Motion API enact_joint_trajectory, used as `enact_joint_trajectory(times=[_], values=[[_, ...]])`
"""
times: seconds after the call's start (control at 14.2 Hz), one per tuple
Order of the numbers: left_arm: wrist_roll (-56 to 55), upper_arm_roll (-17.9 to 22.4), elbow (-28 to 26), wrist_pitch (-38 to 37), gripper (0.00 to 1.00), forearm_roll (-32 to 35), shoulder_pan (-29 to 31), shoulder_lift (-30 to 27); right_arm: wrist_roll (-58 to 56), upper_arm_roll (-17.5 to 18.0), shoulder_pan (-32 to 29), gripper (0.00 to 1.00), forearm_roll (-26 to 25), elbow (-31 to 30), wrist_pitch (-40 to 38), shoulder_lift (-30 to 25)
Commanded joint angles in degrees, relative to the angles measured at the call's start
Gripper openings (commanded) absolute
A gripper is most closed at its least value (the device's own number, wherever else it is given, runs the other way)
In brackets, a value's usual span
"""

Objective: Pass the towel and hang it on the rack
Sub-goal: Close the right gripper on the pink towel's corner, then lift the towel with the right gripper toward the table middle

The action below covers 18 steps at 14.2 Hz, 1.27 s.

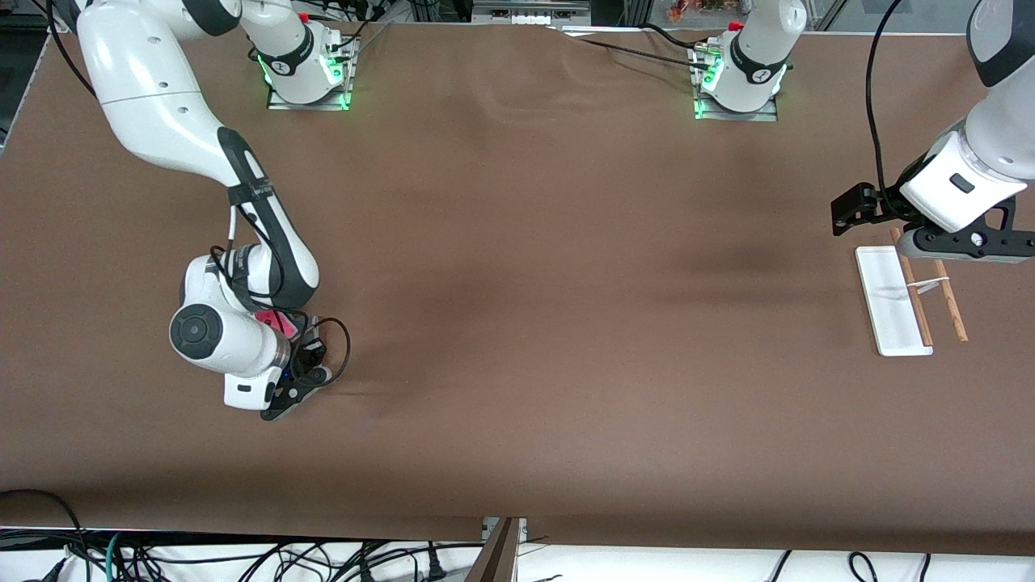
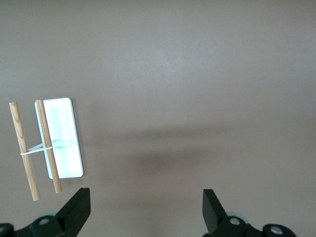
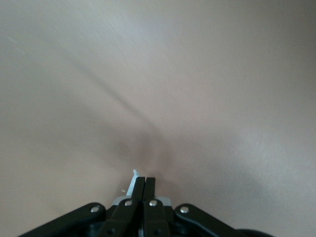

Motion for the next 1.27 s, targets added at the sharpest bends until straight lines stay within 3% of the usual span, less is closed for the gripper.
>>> enact_joint_trajectory(times=[0.0, 0.56, 0.7, 1.2], values=[[-0.17, 0.04, -0.11, -0.85, 1.0, 0.69, -0.23, -0.75, 0.15, 1.73, 1.06, 0.0, 0.57, -0.74, -5.16, -4.97], [-0.17, 0.04, -0.2, -0.77, 1.0, 0.69, -0.23, -0.75, 15.43, 4.1, 10.28, 0.0, 0.49, 15.69, -34.25, -12.62], [-0.17, 0.04, -0.2, -0.77, 1.0, 0.69, -0.23, -0.75, 17.02, 4.8, 11.7, 0.0, 0.66, 15.79, -36.02, -14.98], [-0.17, 0.12, -0.64, -0.77, 1.0, 0.6, -0.14, -0.75, 30.37, 16.58, 13.97, 0.0, -0.04, 15.88, -34.37, -18.16]])
